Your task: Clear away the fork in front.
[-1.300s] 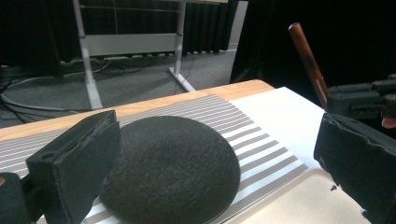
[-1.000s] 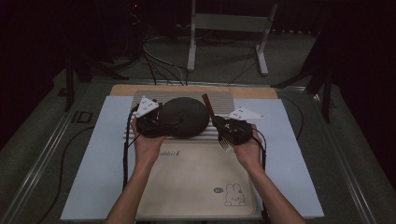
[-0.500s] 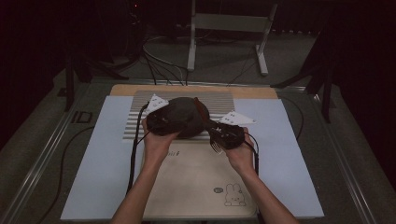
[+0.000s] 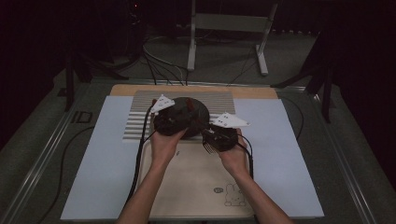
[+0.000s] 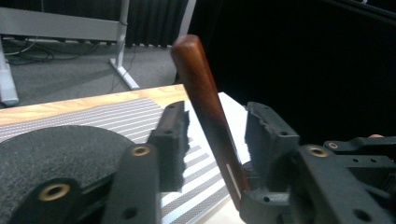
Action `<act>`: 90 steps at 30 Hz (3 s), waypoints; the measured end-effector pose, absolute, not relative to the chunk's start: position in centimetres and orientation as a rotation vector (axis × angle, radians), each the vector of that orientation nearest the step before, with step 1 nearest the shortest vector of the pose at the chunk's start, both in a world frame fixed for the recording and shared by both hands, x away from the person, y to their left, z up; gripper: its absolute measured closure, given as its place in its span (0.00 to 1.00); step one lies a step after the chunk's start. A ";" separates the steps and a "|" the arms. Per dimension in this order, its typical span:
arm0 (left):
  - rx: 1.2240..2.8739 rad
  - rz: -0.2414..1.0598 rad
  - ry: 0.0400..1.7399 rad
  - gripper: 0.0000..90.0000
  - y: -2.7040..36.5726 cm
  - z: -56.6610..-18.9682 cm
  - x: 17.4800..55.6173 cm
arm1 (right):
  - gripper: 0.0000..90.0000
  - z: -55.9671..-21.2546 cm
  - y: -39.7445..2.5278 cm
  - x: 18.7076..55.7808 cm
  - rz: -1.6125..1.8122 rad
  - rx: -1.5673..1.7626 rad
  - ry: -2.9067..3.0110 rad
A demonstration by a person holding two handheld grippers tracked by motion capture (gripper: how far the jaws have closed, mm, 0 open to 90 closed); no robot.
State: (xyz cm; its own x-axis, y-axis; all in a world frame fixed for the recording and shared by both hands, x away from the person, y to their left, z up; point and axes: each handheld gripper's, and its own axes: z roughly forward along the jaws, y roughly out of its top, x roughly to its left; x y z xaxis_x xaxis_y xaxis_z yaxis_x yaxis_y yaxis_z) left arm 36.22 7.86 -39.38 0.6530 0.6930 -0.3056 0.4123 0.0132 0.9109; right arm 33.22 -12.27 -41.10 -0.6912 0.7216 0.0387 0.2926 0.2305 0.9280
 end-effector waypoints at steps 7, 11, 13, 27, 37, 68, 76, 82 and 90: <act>1.597 0.252 0.907 0.87 7.9 -39.2 36.1 | 0.86 -40.9 -11.9 33.0 1.476 0.924 2.108; 1.654 0.268 0.885 0.89 7.6 -39.0 36.0 | 0.67 -41.0 -11.9 33.2 1.489 0.919 2.136; 1.661 0.271 0.891 0.89 7.7 -39.0 36.0 | 0.54 -41.0 -12.2 33.2 1.490 0.923 2.126; 1.674 0.266 0.901 0.89 9.5 -38.3 35.8 | 0.12 -41.0 -16.0 33.3 1.383 1.020 2.069; 1.683 0.269 0.917 0.89 11.3 -37.5 35.4 | 0.12 -41.3 -18.9 33.1 1.335 1.065 1.996; 1.755 0.193 0.966 0.89 16.1 -37.9 33.4 | 0.12 -43.3 -26.0 29.0 1.311 1.140 1.835; 1.767 0.171 0.981 0.89 16.7 -38.2 32.7 | 0.12 -43.0 -27.0 27.4 1.303 1.109 1.787; 1.781 0.139 1.001 0.89 17.6 -38.8 32.2 | 0.12 -43.3 -27.8 26.3 1.302 1.110 1.754; 1.803 0.104 1.025 0.89 18.4 -39.9 31.7 | 0.12 -44.7 -28.8 25.7 1.274 1.164 1.757</act>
